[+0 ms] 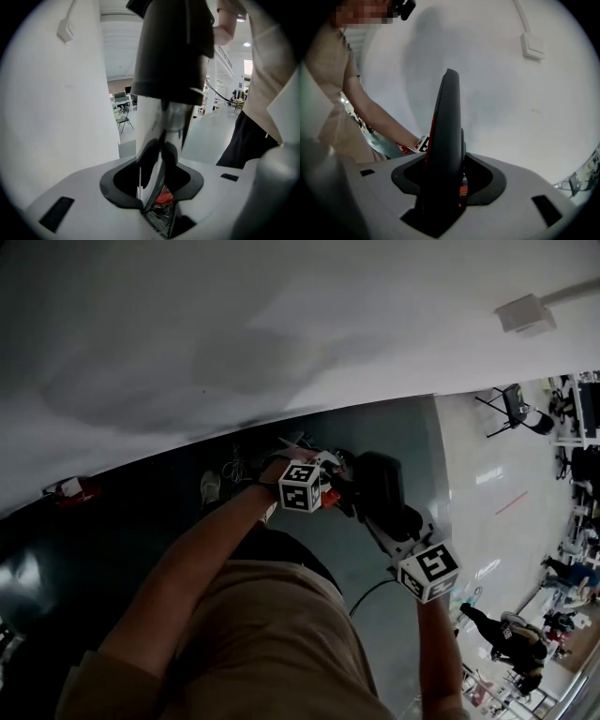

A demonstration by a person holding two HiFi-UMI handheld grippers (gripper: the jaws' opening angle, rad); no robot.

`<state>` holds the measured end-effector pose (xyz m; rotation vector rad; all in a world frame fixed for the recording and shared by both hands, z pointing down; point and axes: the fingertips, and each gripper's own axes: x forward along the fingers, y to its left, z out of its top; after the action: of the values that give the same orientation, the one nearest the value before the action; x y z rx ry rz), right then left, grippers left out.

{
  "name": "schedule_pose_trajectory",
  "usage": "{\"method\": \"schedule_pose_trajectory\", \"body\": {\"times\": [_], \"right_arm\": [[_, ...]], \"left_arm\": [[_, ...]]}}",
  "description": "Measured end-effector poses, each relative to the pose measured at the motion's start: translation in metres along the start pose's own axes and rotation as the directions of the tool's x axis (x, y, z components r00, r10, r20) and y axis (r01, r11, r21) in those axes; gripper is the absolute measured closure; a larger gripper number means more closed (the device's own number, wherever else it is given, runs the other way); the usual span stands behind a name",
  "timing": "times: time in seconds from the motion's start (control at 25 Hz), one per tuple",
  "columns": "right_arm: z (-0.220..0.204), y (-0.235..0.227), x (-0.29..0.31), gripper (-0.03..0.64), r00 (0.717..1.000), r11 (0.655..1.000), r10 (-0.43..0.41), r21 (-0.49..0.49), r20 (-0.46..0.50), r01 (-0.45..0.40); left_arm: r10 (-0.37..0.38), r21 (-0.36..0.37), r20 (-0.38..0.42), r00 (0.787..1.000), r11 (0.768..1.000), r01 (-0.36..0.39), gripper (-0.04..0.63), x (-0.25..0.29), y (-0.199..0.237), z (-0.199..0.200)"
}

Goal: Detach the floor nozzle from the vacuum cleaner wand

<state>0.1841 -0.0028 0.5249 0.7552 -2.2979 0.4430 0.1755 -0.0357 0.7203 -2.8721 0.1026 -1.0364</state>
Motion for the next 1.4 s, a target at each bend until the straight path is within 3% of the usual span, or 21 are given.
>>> {"method": "schedule_pose_trajectory", "body": {"times": [0.16, 0.24, 0.32, 0.4, 0.44, 0.56, 0.64, 0.72, 0.8, 0.84, 0.88, 0.96, 1.04, 1.08, 1.12, 1.16, 1.24, 1.28, 1.32, 1.36, 1.4], "right_arm": [[-0.003, -0.011, -0.001, 0.393, 0.994, 0.992, 0.086, 0.090, 0.073, -0.092], [0.001, -0.006, 0.002, 0.391, 0.998, 0.998, 0.034, 0.048, 0.044, -0.036], [0.001, -0.002, 0.003, 0.391, 0.998, 0.999, 0.051, -0.018, 0.030, -0.051], [0.002, -0.013, 0.000, 0.391, 0.994, 0.995, 0.087, 0.042, 0.060, -0.090], [0.006, -0.014, -0.001, 0.393, 0.997, 0.996, 0.059, 0.065, 0.058, -0.063], [0.009, -0.004, 0.001, 0.392, 1.000, 1.000, 0.022, -0.013, 0.009, -0.022], [0.008, -0.018, -0.003, 0.393, 0.998, 0.997, 0.054, 0.056, 0.043, -0.056], [0.025, -0.004, -0.013, 0.393, 0.994, 0.993, 0.008, 0.114, 0.112, -0.021], [0.046, 0.024, -0.031, 0.393, 0.988, 1.000, 0.009, -0.007, 0.155, -0.008], [0.051, 0.015, -0.038, 0.393, 0.988, 0.999, 0.008, -0.044, 0.155, -0.001], [0.051, -0.008, -0.045, 0.393, 0.986, 1.000, 0.000, -0.017, 0.165, 0.003], [0.054, -0.051, -0.065, 0.392, 0.969, 0.985, -0.037, 0.170, 0.246, -0.006], [0.062, -0.062, -0.086, 0.391, 0.941, 0.961, -0.072, 0.277, 0.331, -0.025], [0.064, -0.059, -0.090, 0.391, 0.934, 0.961, -0.077, 0.276, 0.350, -0.024], [0.062, -0.054, -0.090, 0.391, 0.933, 0.965, -0.080, 0.263, 0.351, -0.016], [0.057, -0.049, -0.087, 0.391, 0.936, 0.968, -0.081, 0.250, 0.343, -0.008], [0.042, -0.040, -0.074, 0.391, 0.940, 0.969, -0.077, 0.247, 0.334, -0.008], [0.037, -0.036, -0.067, 0.391, 0.938, 0.966, -0.072, 0.257, 0.340, -0.018], [0.033, -0.031, -0.062, 0.391, 0.933, 0.962, -0.067, 0.272, 0.354, -0.034], [0.031, -0.027, -0.058, 0.391, 0.926, 0.956, -0.065, 0.290, 0.372, -0.050], [0.030, -0.025, -0.055, 0.391, 0.918, 0.950, -0.064, 0.306, 0.391, -0.064]], "left_arm": [[-0.005, 0.017, 0.001, 1.000, 1.000, 0.005, 0.463, -0.002, 0.000, 0.000], [-0.014, 0.000, -0.019, 1.000, 1.000, 0.014, 0.463, -0.001, 0.004, -0.004], [-0.004, 0.002, -0.028, 1.000, 1.000, 0.004, 0.462, -0.002, 0.003, -0.006], [0.008, -0.009, -0.019, 1.000, 1.000, -0.008, 0.463, -0.003, 0.006, -0.003], [0.006, -0.020, -0.017, 1.000, 1.000, -0.006, 0.463, -0.003, 0.010, -0.002], [0.003, -0.019, -0.007, 1.000, 1.000, -0.003, 0.462, -0.004, 0.009, -0.001], [0.021, -0.033, 0.005, 1.000, 0.999, -0.020, 0.463, -0.003, 0.011, 0.001], [0.064, -0.089, -0.040, 0.997, 0.994, -0.067, 0.463, -0.001, 0.031, -0.014], [0.090, -0.131, -0.086, 0.992, 0.986, -0.101, 0.465, -0.012, 0.054, -0.040], [0.072, -0.106, -0.103, 0.992, 0.991, -0.083, 0.465, -0.020, 0.059, -0.047], [0.046, -0.069, -0.123, 0.991, 0.996, -0.055, 0.465, -0.025, 0.059, -0.050], [0.040, -0.064, -0.154, 0.987, 0.997, -0.050, 0.463, -0.025, 0.056, -0.054], [0.121, -0.180, -0.161, 0.980, 0.972, -0.149, 0.463, -0.029, 0.066, -0.060], [0.180, -0.288, -0.159, 0.971, 0.932, -0.220, 0.463, -0.036, 0.078, -0.065], [0.244, -0.431, -0.156, 0.957, 0.855, -0.289, 0.449, -0.045, 0.090, -0.073], [0.306, -0.591, -0.159, 0.939, 0.732, -0.338, 0.412, -0.056, 0.102, -0.082], [0.398, -0.841, -0.181, 0.900, 0.411, -0.351, 0.317, -0.076, 0.120, -0.099], [0.423, -0.907, -0.188, 0.886, 0.271, -0.322, 0.276, -0.082, 0.126, -0.105], [0.438, -0.944, -0.193, 0.878, 0.160, -0.288, 0.238, -0.087, 0.131, -0.110], [0.445, -0.963, -0.202, 0.873, 0.074, -0.261, 0.216, -0.091, 0.135, -0.114], [0.448, -0.970, -0.215, 0.868, 0.006, -0.244, 0.210, -0.097, 0.140, -0.118]]}}
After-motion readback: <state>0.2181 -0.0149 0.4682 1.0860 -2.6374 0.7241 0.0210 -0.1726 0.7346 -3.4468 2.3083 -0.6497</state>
